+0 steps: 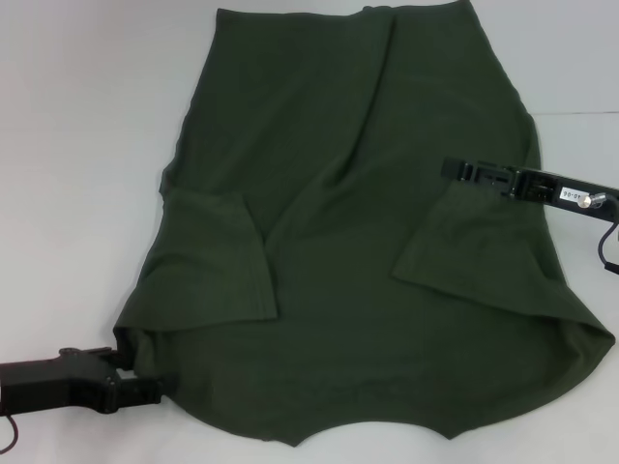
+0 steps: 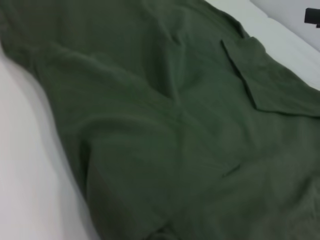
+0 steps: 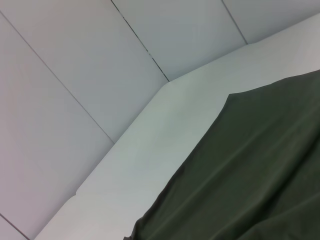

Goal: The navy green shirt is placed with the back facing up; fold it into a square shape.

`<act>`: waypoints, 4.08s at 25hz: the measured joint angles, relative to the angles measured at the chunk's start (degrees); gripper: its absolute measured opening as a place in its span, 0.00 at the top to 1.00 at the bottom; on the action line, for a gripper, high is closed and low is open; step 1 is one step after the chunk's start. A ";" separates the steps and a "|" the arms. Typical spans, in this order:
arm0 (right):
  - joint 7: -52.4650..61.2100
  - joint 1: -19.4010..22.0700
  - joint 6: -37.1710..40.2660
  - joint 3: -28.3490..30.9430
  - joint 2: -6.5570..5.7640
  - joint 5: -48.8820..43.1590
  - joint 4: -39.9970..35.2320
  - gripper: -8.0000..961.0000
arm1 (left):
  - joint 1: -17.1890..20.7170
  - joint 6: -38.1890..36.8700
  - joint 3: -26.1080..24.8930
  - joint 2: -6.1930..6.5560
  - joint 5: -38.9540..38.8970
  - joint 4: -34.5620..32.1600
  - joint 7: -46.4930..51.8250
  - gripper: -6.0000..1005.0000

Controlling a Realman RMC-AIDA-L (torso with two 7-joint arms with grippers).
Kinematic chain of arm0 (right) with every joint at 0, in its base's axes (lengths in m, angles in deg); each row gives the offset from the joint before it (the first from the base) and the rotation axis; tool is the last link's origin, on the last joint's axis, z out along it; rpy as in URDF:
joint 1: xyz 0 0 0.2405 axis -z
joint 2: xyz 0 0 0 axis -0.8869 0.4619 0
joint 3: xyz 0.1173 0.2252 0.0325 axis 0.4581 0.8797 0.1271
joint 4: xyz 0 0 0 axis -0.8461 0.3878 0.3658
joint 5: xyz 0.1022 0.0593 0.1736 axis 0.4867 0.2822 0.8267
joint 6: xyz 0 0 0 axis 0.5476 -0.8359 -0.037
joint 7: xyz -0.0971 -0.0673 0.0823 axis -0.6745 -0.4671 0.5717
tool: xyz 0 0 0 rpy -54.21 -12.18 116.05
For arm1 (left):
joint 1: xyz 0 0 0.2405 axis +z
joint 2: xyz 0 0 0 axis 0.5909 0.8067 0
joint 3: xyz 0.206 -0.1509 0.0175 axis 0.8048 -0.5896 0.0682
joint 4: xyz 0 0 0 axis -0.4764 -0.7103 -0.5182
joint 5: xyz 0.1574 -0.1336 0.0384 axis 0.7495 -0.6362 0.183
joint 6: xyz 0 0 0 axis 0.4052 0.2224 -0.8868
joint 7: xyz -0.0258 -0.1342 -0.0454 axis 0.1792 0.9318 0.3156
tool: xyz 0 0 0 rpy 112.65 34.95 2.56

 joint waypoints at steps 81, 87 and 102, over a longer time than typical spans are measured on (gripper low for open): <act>13.66 12.37 10.47 2.23 -7.67 -16.93 -0.01 0.24 | -2.15 2.19 -1.86 -0.35 -0.63 -0.54 3.46 0.95; 12.00 12.84 10.52 3.76 -7.03 -16.83 0.08 0.57 | -2.20 2.19 -1.92 -0.35 -0.63 -0.54 3.74 0.95; 5.57 14.88 16.42 12.29 -5.40 -16.60 0.16 0.97 | -2.15 0.41 -5.02 -0.34 -0.65 -0.45 3.78 0.95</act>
